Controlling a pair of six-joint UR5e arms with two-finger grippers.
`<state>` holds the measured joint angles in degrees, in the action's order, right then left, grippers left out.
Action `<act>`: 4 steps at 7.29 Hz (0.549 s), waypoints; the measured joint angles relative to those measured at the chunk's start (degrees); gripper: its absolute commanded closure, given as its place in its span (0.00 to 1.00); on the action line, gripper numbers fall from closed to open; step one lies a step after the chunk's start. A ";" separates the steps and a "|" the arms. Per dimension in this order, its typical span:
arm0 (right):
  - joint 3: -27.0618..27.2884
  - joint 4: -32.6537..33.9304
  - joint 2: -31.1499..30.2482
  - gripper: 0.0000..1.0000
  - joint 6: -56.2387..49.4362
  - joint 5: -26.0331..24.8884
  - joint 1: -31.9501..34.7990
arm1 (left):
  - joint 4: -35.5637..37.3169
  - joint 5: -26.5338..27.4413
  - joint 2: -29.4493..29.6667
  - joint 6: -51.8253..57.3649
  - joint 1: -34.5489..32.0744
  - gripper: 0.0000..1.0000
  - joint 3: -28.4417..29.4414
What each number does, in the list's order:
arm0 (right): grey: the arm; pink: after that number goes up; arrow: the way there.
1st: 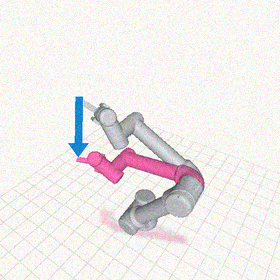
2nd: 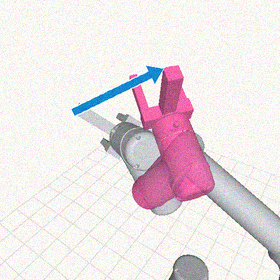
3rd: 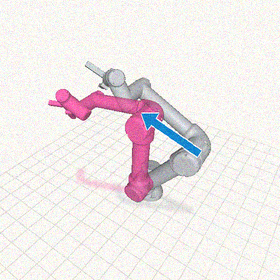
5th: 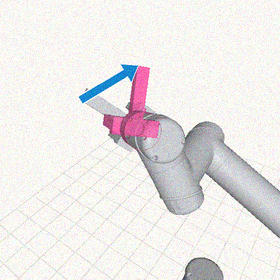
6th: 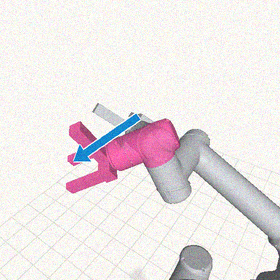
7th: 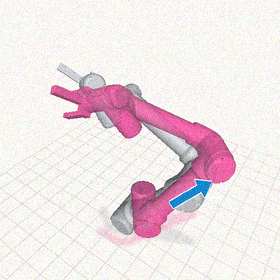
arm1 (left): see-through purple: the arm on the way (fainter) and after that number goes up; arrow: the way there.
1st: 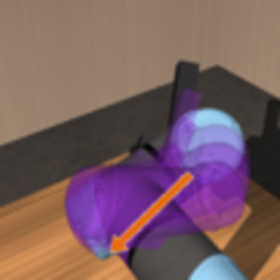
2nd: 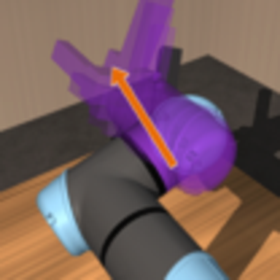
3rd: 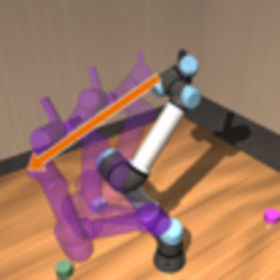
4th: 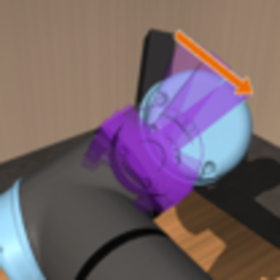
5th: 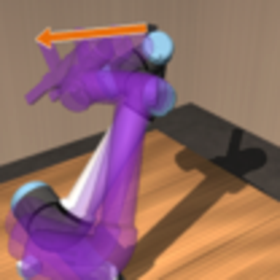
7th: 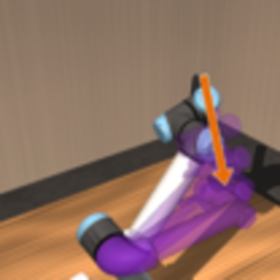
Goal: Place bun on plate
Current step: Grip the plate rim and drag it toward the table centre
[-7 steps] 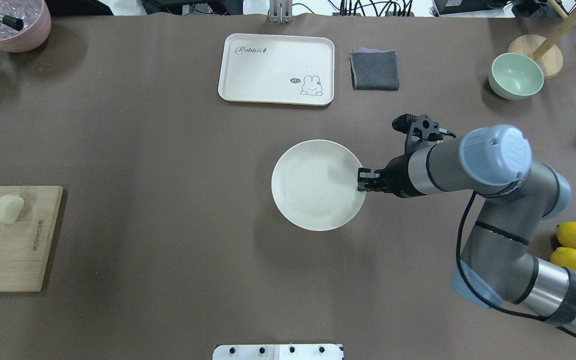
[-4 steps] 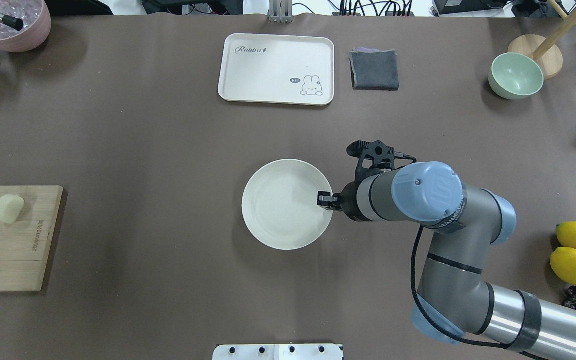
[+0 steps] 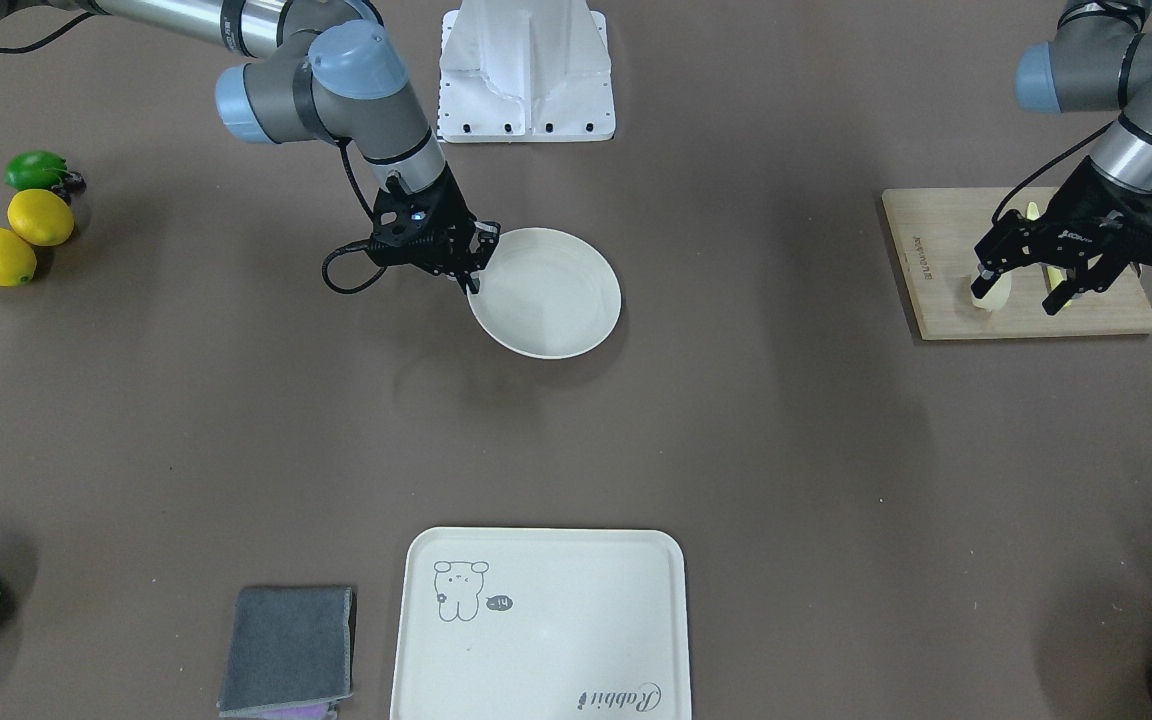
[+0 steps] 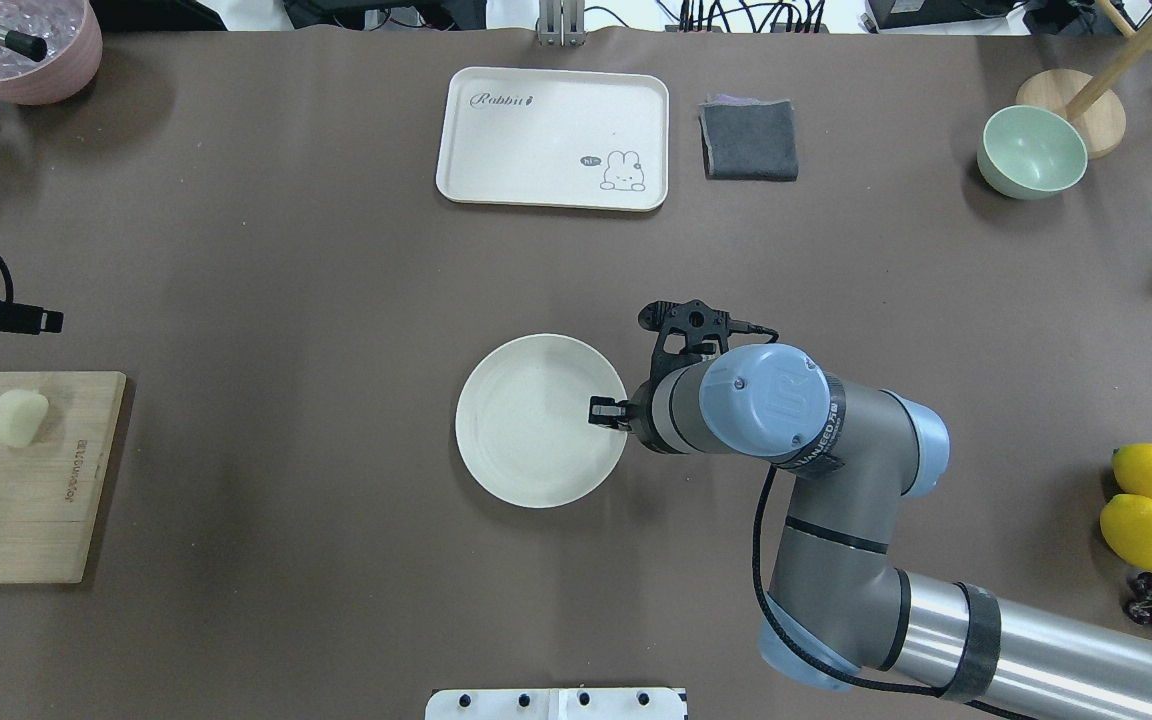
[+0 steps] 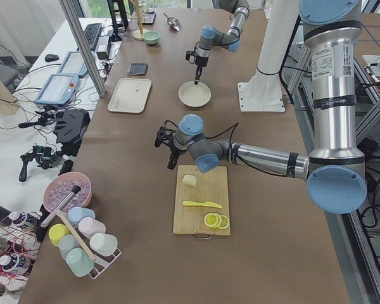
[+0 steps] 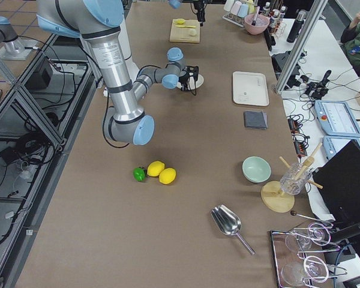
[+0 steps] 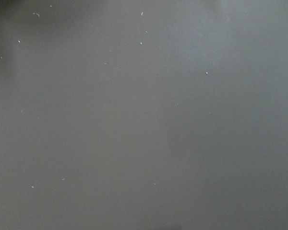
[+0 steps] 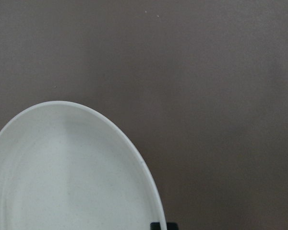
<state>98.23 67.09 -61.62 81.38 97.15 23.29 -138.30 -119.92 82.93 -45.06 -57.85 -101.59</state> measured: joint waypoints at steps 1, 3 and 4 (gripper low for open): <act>-0.44 -0.01 0.24 1.00 -0.23 0.03 0.80 | -0.03 0.03 -0.03 0.09 0.10 0.02 0.09; -2.30 0.02 0.74 0.98 -0.49 0.13 2.46 | -0.04 0.04 -0.13 0.14 0.18 0.02 0.24; -3.47 -0.02 1.19 0.38 -0.33 0.24 2.80 | -0.04 0.02 -0.25 0.17 0.19 0.02 0.23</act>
<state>94.75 67.07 -60.43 81.05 97.38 26.09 -138.34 -119.90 82.69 -44.89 -57.66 -101.36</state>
